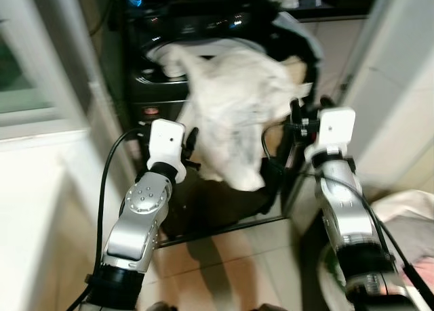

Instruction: Clothes washing

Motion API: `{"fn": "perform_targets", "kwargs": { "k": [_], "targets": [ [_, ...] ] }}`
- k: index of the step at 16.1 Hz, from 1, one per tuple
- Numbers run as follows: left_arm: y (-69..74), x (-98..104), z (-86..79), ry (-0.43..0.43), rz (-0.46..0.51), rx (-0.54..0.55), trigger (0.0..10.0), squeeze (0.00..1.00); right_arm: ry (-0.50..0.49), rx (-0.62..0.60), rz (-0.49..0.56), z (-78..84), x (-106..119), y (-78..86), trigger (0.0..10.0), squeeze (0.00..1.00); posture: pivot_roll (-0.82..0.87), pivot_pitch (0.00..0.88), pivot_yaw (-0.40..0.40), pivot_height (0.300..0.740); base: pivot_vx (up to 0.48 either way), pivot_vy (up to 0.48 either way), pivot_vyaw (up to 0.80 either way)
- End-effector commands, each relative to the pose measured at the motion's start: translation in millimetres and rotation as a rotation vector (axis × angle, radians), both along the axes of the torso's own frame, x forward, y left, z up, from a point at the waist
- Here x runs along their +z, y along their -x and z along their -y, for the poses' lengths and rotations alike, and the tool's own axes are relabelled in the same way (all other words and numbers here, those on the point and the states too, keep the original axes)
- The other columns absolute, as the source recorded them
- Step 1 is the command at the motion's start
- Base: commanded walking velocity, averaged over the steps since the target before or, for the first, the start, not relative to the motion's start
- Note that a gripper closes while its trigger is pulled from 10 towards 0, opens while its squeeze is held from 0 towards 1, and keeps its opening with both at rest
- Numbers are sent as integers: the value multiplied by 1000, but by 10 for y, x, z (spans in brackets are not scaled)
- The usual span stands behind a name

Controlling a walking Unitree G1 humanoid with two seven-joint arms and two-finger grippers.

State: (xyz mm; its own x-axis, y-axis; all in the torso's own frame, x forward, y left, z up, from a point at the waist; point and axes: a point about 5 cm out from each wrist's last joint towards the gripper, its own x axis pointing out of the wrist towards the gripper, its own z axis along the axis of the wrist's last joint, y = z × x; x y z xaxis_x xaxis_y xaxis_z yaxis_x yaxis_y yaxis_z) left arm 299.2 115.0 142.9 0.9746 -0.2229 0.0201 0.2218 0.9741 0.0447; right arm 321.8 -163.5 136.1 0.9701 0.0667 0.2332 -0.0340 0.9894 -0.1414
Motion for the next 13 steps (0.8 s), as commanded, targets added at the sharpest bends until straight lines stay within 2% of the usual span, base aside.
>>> {"fn": "perform_targets", "kwargs": {
  "k": [1,3,6,7,8,9,10,11,12,13],
  "targets": [
    [-37,12,-3,-8,9,28,10000,0,-8,16,-38,14,-49,24,10000,0,-110,0,5,726,0,0,0],
    [-52,-19,-68,-25,0,63,10000,0,1,104,-111,-80,-180,92,10000,0,-104,0,-2,726,0,0,0],
    [-51,-37,-80,-35,8,76,10000,0,-8,107,-109,-75,-143,95,10000,0,-98,0,-9,726,0,0,0],
    [-33,-71,-102,-75,16,84,10000,0,17,147,-97,-98,-110,92,10000,0,-96,0,-12,726,0,0,0],
    [-20,-84,-120,-77,18,90,10000,0,25,165,-86,-112,-95,100,10000,0,-96,0,-12,726,0,0,0],
    [52,-172,-210,-85,0,105,10000,0,63,175,-69,-104,-98,130,10000,0,-99,0,-10,726,0,0,0],
    [250,-388,-409,-93,-60,135,10000,0,99,170,-73,-31,-173,208,10000,0,-105,0,-9,726,0,0,0],
    [354,-482,-494,-93,-90,146,10000,0,88,145,-80,38,-214,251,10000,0,-101,0,-9,726,0,0,0],
    [555,-596,-603,-56,-124,164,10000,0,2,60,-106,214,-291,368,10000,0,-95,0,-10,726,0,0,0],
    [596,-586,-576,-50,-104,166,10000,0,-36,40,-131,245,-353,444,10000,0,-88,0,-18,726,0,0,0]
  ]
}}
